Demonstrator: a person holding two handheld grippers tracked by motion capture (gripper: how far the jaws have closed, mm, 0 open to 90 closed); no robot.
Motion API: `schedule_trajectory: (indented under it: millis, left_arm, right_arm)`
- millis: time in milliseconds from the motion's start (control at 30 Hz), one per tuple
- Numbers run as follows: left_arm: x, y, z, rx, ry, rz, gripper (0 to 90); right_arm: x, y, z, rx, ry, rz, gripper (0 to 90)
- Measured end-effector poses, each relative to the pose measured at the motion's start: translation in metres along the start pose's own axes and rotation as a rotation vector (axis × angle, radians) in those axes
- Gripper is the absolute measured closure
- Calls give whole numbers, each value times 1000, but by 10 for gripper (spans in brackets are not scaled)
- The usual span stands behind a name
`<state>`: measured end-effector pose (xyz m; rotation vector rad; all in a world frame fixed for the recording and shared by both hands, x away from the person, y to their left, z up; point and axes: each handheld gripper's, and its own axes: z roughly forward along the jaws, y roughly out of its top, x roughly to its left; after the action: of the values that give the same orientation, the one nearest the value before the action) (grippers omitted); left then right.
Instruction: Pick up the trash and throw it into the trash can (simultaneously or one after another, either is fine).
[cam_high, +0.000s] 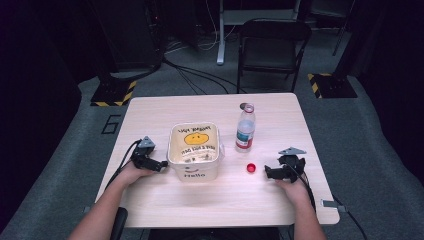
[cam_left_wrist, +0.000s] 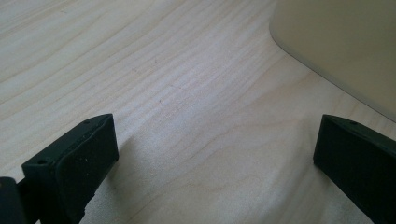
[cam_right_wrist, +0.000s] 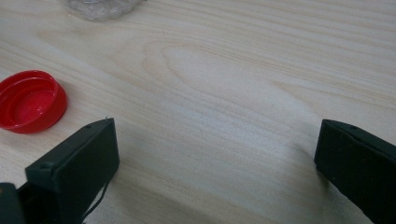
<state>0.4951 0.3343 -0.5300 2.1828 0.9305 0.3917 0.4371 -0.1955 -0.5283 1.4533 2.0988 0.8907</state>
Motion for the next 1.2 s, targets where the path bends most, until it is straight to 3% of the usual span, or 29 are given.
schedule_trajectory:
  millis: [567, 700, 900, 1200]
  left_arm:
    - [1, 0, -1, 7, -9, 7, 2]
    - [1, -2, -2, 5, -9, 2, 3]
    - [3, 2, 1, 6, 2, -4, 2]
    - [2, 2, 1, 10, 3, -8, 1]
  right_arm:
    - [2, 10, 6, 13, 16, -14, 42]
    - [2, 14, 6, 9, 34, -30, 144]
    - [3, 14, 5, 21, 34, -28, 163]
    - [6, 13, -6, 49, 77, -33, 278]
